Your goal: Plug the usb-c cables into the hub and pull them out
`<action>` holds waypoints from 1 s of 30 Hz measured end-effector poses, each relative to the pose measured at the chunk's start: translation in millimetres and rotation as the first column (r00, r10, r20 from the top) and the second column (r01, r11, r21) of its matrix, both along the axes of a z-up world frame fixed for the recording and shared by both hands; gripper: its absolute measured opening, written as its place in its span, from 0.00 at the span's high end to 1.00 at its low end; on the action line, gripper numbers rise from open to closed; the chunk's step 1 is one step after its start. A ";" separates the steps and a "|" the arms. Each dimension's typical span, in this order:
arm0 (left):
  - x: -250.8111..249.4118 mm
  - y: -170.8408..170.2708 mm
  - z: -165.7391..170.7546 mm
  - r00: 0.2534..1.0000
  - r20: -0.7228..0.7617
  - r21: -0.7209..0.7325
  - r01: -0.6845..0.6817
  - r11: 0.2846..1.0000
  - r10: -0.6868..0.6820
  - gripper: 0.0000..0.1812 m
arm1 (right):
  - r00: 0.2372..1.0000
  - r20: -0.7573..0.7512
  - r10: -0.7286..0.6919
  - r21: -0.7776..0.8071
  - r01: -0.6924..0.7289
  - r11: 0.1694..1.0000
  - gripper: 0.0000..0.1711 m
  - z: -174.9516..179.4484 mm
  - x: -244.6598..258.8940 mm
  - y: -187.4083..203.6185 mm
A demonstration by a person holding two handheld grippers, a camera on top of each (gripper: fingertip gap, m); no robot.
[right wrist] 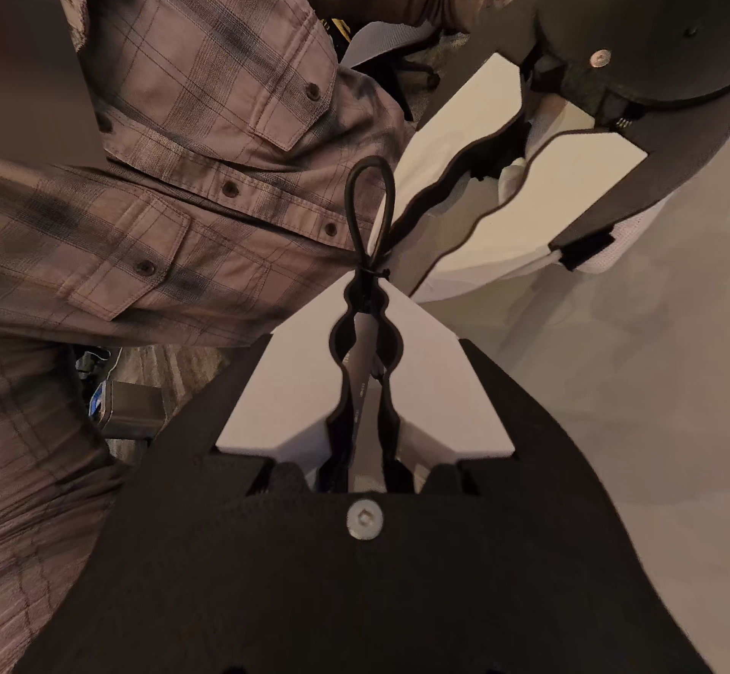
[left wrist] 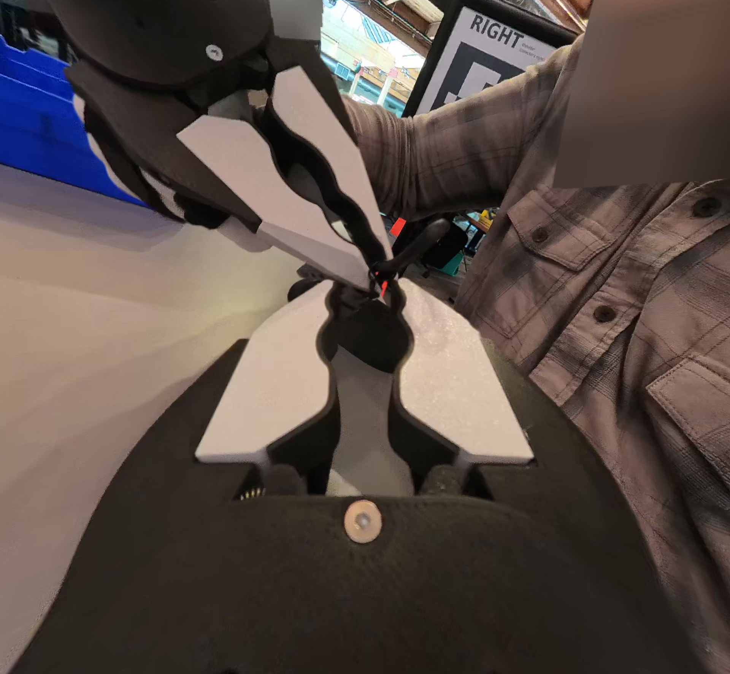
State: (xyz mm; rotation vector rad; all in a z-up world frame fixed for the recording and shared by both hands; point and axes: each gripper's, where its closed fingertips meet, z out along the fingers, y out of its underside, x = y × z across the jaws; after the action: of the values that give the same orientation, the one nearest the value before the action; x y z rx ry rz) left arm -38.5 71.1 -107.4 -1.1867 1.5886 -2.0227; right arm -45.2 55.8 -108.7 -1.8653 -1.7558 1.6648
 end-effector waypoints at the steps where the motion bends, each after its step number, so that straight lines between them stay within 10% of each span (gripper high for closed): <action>1: 0.5 0.6 -2.2 1.000 -0.001 0.007 -0.008 1.000 0.008 0.86 | 1.000 0.011 0.003 0.004 -0.003 1.000 0.99 0.7 1.0 0.1; 7: 11.0 1.8 -14.7 0.998 -0.003 0.077 -0.058 0.995 0.058 0.83 | 0.916 0.395 0.073 0.102 -0.122 0.987 1.00 -11.4 27.3 1.0; 13: 30.7 18.0 -10.4 0.993 0.042 0.153 -0.115 0.982 0.109 0.83 | 0.592 0.806 0.005 0.210 -0.294 0.933 1.00 -6.4 72.3 22.4; 21: 62.9 39.2 0.6 0.989 0.111 0.401 -0.136 0.906 0.099 0.80 | 0.316 0.947 -0.061 0.179 -0.358 0.916 1.00 30.6 105.3 36.2; 25: 79.3 51.8 8.1 0.988 0.134 0.471 -0.136 0.871 0.081 0.79 | 0.233 0.970 -0.066 0.157 -0.396 0.905 0.99 45.8 112.0 39.3; 30: 93.5 43.8 31.3 0.968 0.249 0.551 -0.144 0.822 0.003 0.77 | 0.370 0.925 -0.083 0.209 -0.313 0.927 0.99 57.3 101.2 42.7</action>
State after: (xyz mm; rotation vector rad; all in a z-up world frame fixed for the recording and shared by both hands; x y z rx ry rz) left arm 55.0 114.9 -76.1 -0.7303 1.8004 -1.4108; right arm 56.0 98.5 -51.4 -2.7360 -2.3002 0.0056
